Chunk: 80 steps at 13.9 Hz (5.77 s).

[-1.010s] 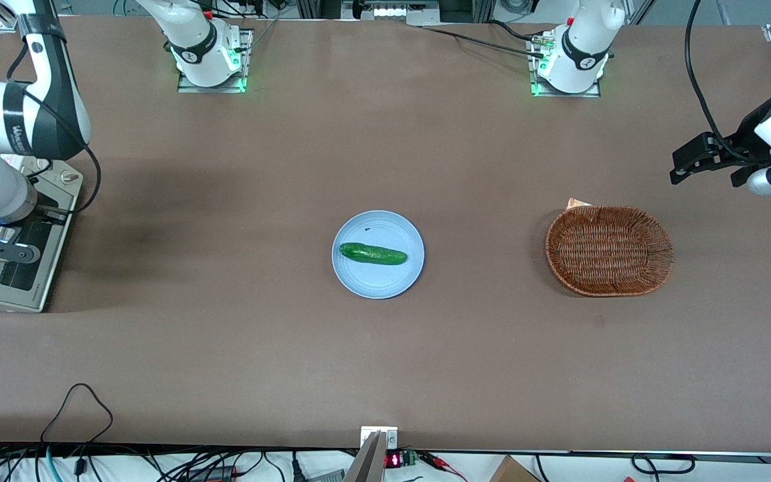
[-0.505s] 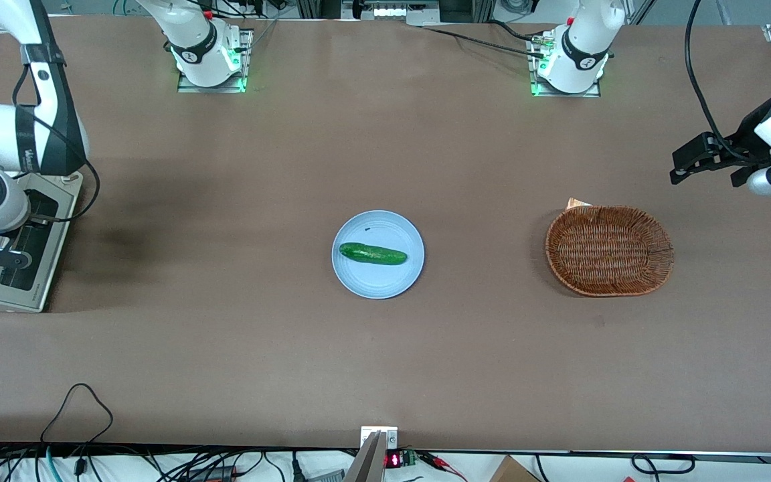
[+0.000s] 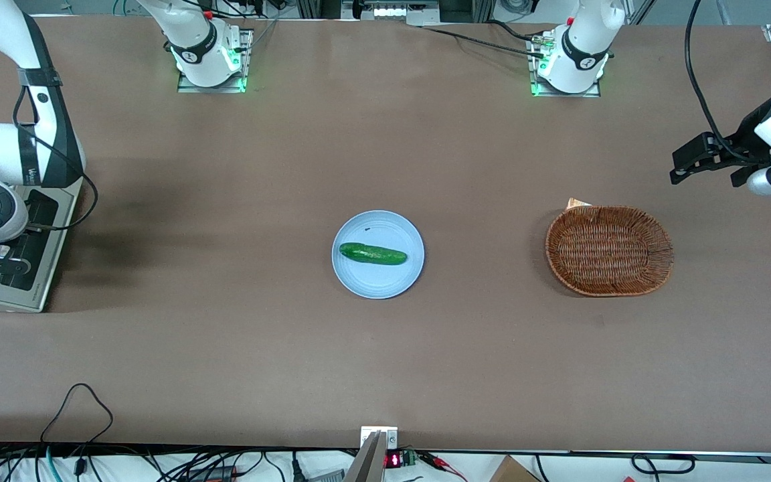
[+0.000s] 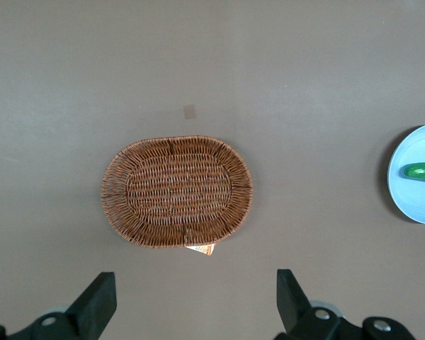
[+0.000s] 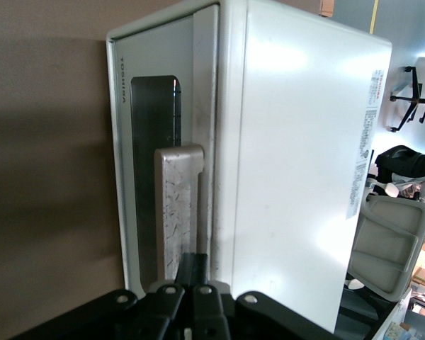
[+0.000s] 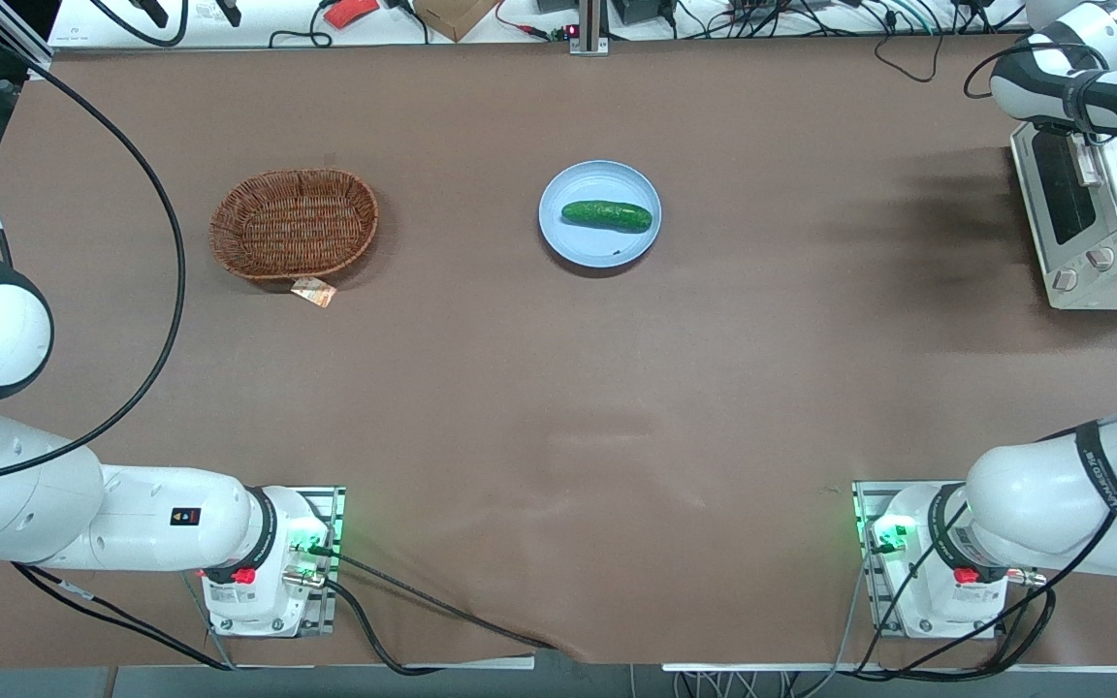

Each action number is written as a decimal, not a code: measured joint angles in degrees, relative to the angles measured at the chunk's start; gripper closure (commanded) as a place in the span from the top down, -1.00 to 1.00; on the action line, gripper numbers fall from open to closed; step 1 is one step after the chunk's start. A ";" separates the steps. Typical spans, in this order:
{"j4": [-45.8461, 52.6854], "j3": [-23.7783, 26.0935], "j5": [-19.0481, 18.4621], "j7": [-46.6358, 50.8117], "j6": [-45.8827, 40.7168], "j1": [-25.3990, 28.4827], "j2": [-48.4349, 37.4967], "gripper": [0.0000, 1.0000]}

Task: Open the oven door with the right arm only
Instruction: 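Hook the right gripper on the handle and pull the door outward, then push the door down with the right gripper until it lies flat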

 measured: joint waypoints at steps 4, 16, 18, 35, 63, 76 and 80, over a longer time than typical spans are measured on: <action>-0.25 -0.04 0.00 0.00 0.10 -0.02 0.02 -1.00; -1.44 -1.01 -0.30 0.00 1.82 -0.57 0.06 -1.00; -1.53 -1.04 -0.31 0.00 2.06 -0.59 0.06 -1.00; -3.31 -0.98 1.21 3.75 5.15 -0.46 -0.97 -1.00; -5.81 2.25 12.82 5.42 13.13 1.90 3.63 -1.00; -5.50 2.57 13.05 5.79 17.34 1.88 8.83 -1.00; -4.73 2.47 13.02 5.80 18.58 1.77 11.37 -1.00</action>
